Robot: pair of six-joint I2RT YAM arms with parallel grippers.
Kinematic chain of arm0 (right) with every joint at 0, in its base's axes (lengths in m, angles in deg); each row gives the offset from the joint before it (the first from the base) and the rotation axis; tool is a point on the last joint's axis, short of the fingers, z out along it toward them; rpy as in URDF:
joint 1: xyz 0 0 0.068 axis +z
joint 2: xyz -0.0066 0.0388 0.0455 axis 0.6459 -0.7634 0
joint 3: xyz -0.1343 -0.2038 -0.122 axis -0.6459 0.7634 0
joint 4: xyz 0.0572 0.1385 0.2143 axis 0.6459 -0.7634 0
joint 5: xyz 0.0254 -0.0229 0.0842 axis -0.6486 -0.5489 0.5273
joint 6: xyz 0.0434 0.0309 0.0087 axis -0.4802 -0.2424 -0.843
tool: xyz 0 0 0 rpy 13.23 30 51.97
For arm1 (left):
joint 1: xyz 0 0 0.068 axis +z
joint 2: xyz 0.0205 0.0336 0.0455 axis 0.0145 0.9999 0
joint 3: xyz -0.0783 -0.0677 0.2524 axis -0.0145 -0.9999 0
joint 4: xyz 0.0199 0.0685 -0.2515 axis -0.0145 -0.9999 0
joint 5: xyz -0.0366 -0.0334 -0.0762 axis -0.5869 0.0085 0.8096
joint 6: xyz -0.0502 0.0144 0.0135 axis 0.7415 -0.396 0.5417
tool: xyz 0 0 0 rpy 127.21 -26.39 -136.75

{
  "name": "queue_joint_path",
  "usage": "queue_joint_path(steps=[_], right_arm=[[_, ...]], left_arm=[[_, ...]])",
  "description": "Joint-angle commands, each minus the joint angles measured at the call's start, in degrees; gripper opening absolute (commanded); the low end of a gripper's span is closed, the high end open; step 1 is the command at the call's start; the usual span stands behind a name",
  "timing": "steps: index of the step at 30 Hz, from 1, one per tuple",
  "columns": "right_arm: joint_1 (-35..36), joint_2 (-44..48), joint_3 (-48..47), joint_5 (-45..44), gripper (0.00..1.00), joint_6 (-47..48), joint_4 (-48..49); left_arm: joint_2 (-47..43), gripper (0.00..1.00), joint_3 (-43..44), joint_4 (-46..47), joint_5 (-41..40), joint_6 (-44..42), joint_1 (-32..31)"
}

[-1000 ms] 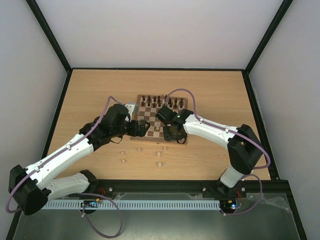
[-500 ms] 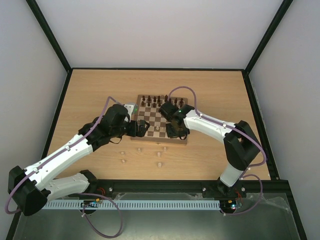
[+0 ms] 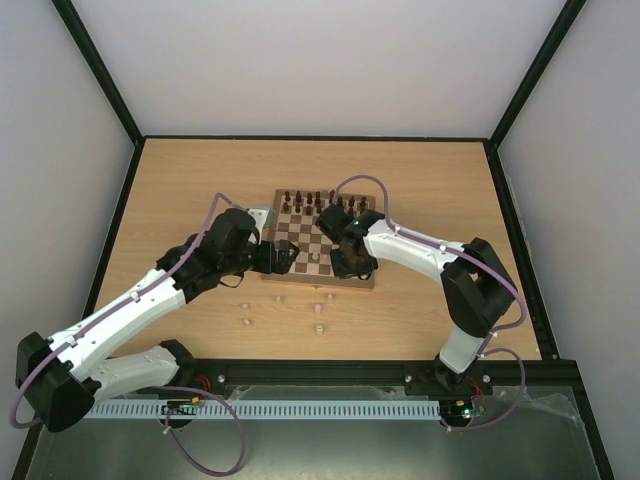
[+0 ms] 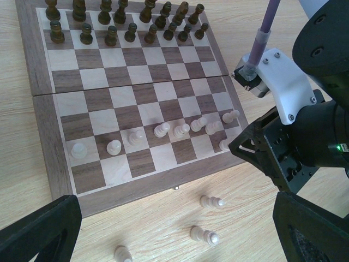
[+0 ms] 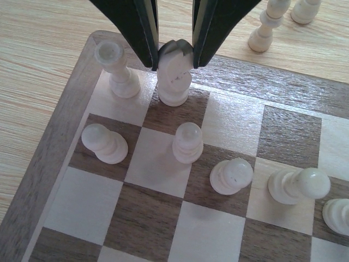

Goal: Set up the chess pieces on the board
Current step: Place the chess piece on the chessboard, then pick up the chess piece at the center of the board.

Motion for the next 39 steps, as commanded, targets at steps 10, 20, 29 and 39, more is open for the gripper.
queue_joint_path(steps=[10, 20, 29, 39], right_arm=[[-0.98, -1.85, -1.54, 0.51, 0.13, 0.89, -0.74], [-1.29, -0.10, -0.89, 1.15, 0.29, 0.99, 0.33], [-0.89, 6.74, -1.67, 2.77, 0.37, 0.43, -1.57], [8.37, 11.60, 2.76, 6.07, 0.53, -1.53, -1.45]], left_arm=[[-1.10, 0.99, -0.76, -0.83, -0.61, -0.05, -0.27], [-0.96, 0.99, -1.08, -0.61, -0.68, 0.03, -0.27], [-0.56, 0.99, -1.76, -0.69, -1.46, 0.46, -0.27], [-1.33, 0.99, -3.85, -0.53, -3.14, 2.22, -0.16]])
